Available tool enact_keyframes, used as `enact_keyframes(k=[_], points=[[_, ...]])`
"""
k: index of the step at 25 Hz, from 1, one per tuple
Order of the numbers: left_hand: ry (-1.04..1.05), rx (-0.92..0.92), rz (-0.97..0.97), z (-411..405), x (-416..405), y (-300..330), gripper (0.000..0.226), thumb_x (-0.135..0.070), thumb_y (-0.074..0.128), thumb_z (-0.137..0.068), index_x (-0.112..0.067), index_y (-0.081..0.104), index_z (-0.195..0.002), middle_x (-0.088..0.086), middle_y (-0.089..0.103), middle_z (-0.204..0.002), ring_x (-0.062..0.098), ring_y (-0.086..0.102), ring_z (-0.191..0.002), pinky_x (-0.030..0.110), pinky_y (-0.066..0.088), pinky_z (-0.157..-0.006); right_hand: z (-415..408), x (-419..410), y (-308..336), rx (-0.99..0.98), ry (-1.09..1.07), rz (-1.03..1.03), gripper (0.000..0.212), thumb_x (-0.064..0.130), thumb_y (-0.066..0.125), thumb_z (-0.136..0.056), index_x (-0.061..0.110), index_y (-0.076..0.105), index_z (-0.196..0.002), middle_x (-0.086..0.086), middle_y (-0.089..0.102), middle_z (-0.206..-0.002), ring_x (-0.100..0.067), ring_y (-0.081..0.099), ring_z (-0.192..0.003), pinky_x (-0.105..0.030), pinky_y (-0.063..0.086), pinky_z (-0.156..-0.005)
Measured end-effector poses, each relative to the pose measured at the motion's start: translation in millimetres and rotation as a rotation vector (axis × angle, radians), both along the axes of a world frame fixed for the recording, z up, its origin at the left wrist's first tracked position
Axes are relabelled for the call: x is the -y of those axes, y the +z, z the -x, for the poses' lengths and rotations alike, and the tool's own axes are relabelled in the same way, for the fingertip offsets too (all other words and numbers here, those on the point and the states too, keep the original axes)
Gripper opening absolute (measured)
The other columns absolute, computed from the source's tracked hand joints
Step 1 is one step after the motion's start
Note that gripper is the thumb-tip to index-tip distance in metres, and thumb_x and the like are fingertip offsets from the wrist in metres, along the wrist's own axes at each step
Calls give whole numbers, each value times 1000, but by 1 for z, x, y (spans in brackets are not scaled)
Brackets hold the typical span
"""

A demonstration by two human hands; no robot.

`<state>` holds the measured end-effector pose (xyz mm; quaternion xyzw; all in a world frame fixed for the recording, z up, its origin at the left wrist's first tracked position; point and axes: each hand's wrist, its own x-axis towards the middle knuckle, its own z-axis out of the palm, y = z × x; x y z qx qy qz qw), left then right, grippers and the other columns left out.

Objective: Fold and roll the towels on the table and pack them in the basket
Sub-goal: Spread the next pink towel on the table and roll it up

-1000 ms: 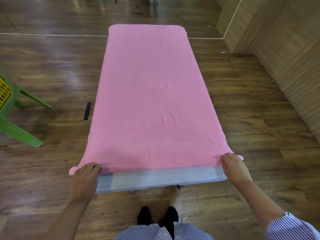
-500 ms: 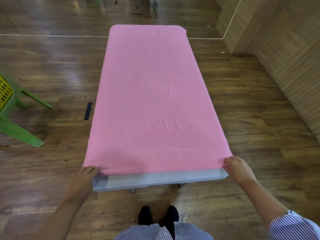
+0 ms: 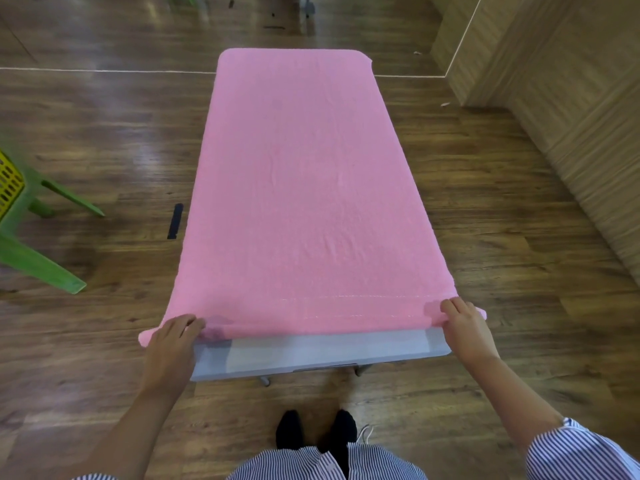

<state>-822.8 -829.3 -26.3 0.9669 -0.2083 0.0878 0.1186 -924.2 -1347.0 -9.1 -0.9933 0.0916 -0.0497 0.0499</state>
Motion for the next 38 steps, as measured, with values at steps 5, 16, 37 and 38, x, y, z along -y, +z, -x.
enact_keyframes(k=[5,16,37,38], points=[[24,-7,21,6,5,0,40,-20,39,-76,-4,71,-92,9,69,-91,31,64,-81,42,51,-73,8,6,-1,78,36,20,39,-22,71,-40,3,68,-71,-8,65,-68,-30,63,-64,-35,51,-54],[-36,-102,73,9,-8,-5,54,14,49,-56,-10,63,-103,6,64,-92,15,49,-86,40,49,-67,5,10,-2,50,61,-101,26,-20,74,-49,1,66,-60,-8,61,-63,-31,59,-67,-36,54,-55],[53,-18,-105,7,-13,-6,50,-9,33,-62,-10,68,-97,7,68,-92,30,63,-82,43,40,-77,0,24,2,-20,61,-75,19,-8,73,-54,7,68,-65,-5,52,-48,-31,51,-46,-32,44,-50],[40,-15,-106,9,-16,-6,50,-10,33,-61,-13,67,-97,5,68,-91,29,63,-82,42,38,-77,1,23,2,-16,70,-70,12,-3,70,-57,7,68,-64,-5,52,-48,-32,52,-46,-31,42,-49]])
